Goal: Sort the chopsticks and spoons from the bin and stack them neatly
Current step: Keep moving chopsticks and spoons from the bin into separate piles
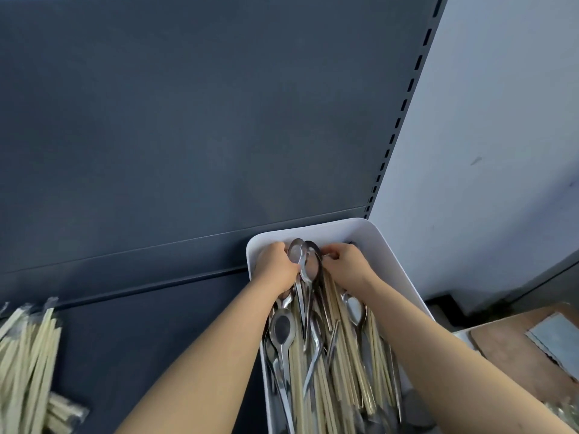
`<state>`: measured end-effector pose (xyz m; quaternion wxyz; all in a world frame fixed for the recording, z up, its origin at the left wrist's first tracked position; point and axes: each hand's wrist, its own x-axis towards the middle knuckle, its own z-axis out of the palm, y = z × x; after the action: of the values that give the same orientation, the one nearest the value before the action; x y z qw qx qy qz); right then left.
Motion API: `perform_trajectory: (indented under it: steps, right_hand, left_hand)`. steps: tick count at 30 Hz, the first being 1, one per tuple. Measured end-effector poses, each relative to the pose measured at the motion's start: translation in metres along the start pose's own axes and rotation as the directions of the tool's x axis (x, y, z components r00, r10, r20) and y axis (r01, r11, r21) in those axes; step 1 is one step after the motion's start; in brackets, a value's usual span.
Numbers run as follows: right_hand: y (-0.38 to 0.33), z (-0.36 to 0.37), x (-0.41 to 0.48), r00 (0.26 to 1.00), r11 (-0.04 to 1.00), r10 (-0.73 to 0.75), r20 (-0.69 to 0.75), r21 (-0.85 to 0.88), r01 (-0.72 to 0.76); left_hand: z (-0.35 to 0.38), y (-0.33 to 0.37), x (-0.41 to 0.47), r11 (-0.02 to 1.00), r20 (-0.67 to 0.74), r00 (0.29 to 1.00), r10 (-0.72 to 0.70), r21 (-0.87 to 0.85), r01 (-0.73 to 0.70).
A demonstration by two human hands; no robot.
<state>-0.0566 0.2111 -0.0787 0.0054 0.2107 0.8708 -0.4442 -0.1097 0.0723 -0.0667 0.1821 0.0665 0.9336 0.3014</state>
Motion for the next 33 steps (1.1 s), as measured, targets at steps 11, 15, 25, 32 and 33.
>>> perform_trajectory:
  steps: [11,15,25,32,33]
  right_hand:
    - [-0.014,-0.007,0.005,0.998,0.992,-0.052,-0.030,0.115,0.055]
    - [-0.042,-0.021,0.004,0.982,0.962,-0.172,-0.078,0.202,0.184]
    - [-0.124,0.032,-0.035,0.870,0.876,-0.479,0.121,0.133,0.464]
    - [-0.188,0.137,-0.082,0.782,0.836,-0.542,0.309,0.102,0.539]
    - [-0.199,0.155,-0.091,0.772,0.834,-0.543,0.331,0.102,0.543]
  left_hand:
    - [-0.015,0.008,-0.017,0.975,-0.203,0.979,0.011,-0.214,-0.055]
    - [-0.044,0.012,-0.040,0.891,-0.408,0.912,0.028,-0.404,-0.209]
    - [-0.098,-0.058,-0.111,0.815,-0.485,0.857,-0.173,-0.559,-0.151]
    - [-0.145,-0.175,-0.167,0.806,-0.561,0.753,-0.343,-0.587,-0.070]
    - [-0.154,-0.194,-0.177,0.811,-0.576,0.736,-0.357,-0.582,-0.061]
